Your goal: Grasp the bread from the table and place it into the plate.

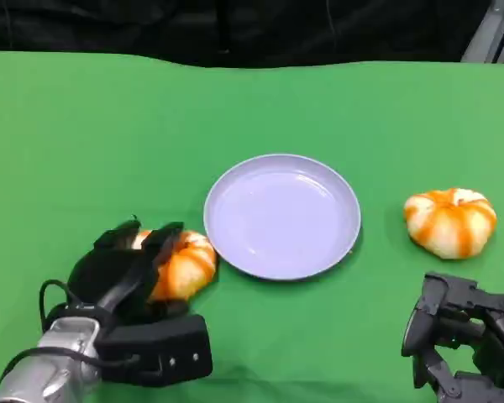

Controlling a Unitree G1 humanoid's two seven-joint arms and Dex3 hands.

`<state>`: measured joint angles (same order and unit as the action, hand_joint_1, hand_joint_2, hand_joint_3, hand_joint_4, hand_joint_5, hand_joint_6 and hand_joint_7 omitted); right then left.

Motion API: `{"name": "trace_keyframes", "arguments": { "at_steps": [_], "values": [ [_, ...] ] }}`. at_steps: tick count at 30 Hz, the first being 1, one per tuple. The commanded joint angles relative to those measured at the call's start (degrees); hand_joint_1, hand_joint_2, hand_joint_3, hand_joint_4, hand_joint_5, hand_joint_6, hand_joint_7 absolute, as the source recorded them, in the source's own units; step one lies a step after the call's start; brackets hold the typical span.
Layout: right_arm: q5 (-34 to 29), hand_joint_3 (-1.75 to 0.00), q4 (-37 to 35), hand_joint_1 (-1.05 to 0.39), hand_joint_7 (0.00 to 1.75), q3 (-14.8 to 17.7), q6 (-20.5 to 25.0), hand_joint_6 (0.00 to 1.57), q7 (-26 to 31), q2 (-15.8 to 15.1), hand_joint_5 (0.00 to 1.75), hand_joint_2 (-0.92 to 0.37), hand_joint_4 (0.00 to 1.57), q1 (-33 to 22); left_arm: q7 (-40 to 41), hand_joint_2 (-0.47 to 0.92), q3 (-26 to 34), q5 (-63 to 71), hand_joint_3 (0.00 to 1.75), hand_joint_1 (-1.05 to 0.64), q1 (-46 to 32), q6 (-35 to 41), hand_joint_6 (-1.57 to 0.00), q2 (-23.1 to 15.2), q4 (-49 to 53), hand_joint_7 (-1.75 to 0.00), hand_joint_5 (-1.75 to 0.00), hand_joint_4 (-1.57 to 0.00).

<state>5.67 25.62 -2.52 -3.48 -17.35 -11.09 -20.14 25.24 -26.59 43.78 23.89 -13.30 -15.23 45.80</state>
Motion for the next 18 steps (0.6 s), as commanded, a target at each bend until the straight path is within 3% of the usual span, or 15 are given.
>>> {"name": "trace_keyframes", "arguments": {
  "at_steps": [1,3,4,5,7,18],
  "values": [
    [0.2,-1.05,1.0,-0.01,1.58,0.9,0.3,0.67,0.0,-0.9,1.75,-0.67,0.74,-0.4,7.2,0.92,0.9,-1.0,0.15,-0.09,0.7,-4.8,-1.21,-0.2,2.7,-0.08,-0.87,-1.03],
    [0.2,-1.04,0.9,-0.01,1.58,0.9,0.2,0.67,0.0,-0.9,1.75,-0.68,0.74,-0.4,8.9,0.92,1.3,-1.6,0.14,-0.08,0.7,-6.7,-1.23,-0.2,3.6,-0.07,-0.90,-1.04],
    [0.2,-1.04,0.8,-0.01,1.58,0.9,0.1,0.67,-0.1,-0.9,1.75,-0.68,0.74,-0.4,9.8,0.89,1.6,-2.0,0.27,-0.07,0.7,-7.9,-1.21,-0.2,3.9,-0.38,-1.29,-0.93],
    [0.3,-1.04,0.8,-0.01,1.58,0.9,0.0,0.67,-0.1,-0.9,1.75,-0.68,0.74,-0.4,10.5,0.82,1.8,-2.2,0.46,-0.07,0.7,-8.8,-0.99,-0.2,4.2,-0.96,-1.56,-0.84],
    [0.5,-1.04,0.7,-0.01,1.58,0.9,0.2,0.67,-0.1,-0.8,1.75,-0.68,0.74,-0.4,11.0,0.76,2.4,-2.6,0.62,-0.07,0.7,-9.4,-0.84,-0.5,3.8,-1.31,-1.71,-0.78],
    [0.0,-1.05,0.2,-0.01,1.58,0.8,-0.8,0.67,0.1,-0.7,1.75,-0.68,0.75,-0.3,13.5,0.65,3.2,-2.8,0.83,-0.08,1.0,-10.6,-0.81,-1.1,1.4,-1.41,-1.75,-0.78]
  ]
}}
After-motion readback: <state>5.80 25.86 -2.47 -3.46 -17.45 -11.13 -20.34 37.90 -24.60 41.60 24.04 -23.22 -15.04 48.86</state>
